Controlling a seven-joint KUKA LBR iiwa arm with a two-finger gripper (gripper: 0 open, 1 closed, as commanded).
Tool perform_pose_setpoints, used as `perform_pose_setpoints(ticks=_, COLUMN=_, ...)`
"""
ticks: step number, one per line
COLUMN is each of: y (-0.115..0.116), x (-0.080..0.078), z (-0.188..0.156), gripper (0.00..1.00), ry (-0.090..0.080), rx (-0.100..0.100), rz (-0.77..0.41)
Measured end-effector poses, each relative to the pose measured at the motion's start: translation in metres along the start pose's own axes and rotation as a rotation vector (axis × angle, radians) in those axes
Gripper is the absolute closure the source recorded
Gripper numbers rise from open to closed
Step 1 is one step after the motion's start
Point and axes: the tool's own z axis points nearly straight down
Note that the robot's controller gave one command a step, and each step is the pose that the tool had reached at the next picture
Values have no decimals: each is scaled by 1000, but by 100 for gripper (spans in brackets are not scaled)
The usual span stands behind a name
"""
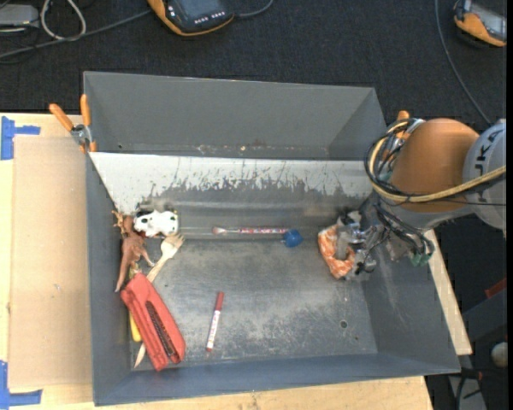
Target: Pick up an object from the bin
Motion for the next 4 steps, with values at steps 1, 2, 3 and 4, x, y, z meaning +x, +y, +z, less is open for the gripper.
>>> perform_pose_setpoints(ticks=1, y=1, x=1, z=-1, gripper=100, ry=-2, rx=1, rz=0)
perform_pose_setpoints(ticks=2, y=38, x=15, z=-21, gripper=100, ry=-1, rx=-3, rz=-25)
perform_pose_setpoints(ticks=3, y=66, x=35, z=-40, gripper=100, ry=3, rx=-4, rz=-9)
perform_pose_setpoints(ticks=4, y=42, x=-7, z=6, gripper=100, ry=2, rx=-4, rz=-202)
